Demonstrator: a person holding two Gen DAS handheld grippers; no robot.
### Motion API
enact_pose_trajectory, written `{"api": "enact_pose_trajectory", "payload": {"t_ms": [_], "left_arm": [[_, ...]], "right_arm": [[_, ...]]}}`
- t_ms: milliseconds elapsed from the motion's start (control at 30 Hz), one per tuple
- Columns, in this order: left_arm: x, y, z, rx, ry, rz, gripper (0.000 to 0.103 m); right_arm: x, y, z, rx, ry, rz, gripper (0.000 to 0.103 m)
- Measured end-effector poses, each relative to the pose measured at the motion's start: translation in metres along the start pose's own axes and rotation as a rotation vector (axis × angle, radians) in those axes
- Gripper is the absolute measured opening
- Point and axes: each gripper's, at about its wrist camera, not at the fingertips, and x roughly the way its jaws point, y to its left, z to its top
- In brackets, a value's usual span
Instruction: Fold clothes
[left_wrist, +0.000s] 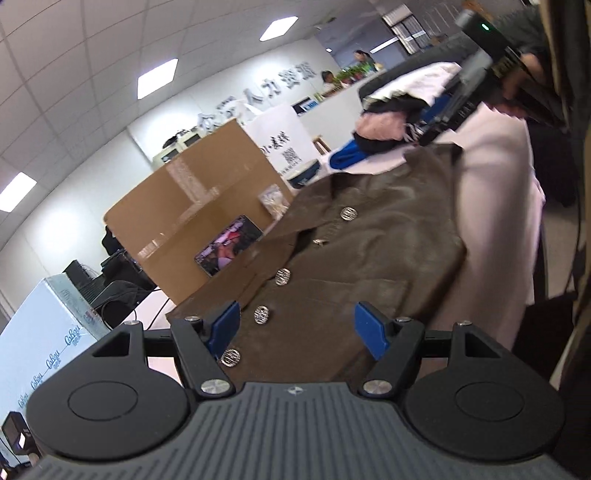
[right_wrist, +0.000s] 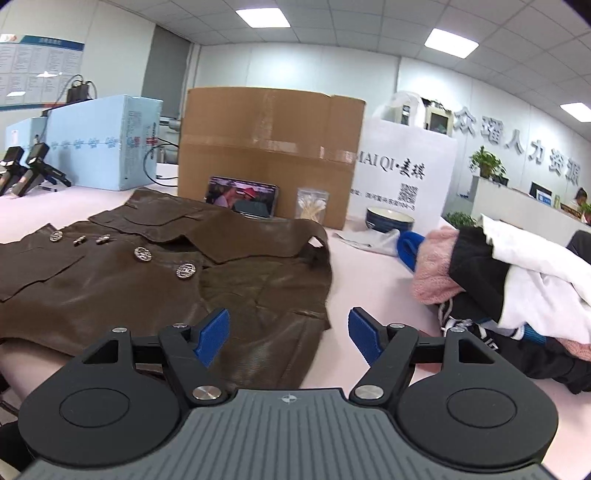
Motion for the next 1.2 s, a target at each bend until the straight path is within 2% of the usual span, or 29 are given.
{"api": "enact_pose_trajectory", "payload": {"t_ms": [200,500,633,800,900,1000,1067,1100,1133,1200], "left_arm": [[-0.003,-0.015,-0.004,0.041,0.028,-0.012,0.066],[0.002,-0.027,-0.001,0.049,-0.006,-0.052,0.066],[0.014,-0.044,0.003,0.115,-0.025,-0.087,0.066],[0.023,-0.047,0.008,0.091,-0.065,-0.084,0.068],[0.026,-0.049,0.01,0.115,-0.07,-0.054,0.068],[0.028,-0.048,0.013,0.117,-0.082,-0.04,0.056],[0.028,-0.047,0.013,0.121,-0.08,-0.072,0.037],[0.029,-0.047,0.013,0.123,-0.078,-0.09,0.033],[0.029,-0.045,0.013,0.119,-0.082,-0.106,0.024],[0.028,-0.041,0.013,0.103,-0.093,-0.119,0.018]], "right_arm": [[0.001,0.016,0.0,-0.015,-0.016,0.07,0.073],[0.008,0.04,0.003,-0.029,-0.045,0.179,0.075],[0.01,0.048,0.004,-0.031,-0.051,0.214,0.076],[0.009,0.053,0.004,-0.048,-0.055,0.233,0.076],[0.007,0.054,0.004,-0.06,-0.063,0.243,0.077],[0.005,0.056,0.004,-0.071,-0.074,0.255,0.077],[0.004,0.058,0.005,-0.081,-0.08,0.265,0.077],[0.002,0.059,0.004,-0.097,-0.084,0.276,0.078],[0.001,0.061,0.004,-0.118,-0.087,0.29,0.078],[0.0,0.066,0.005,-0.151,-0.089,0.319,0.079]]}}
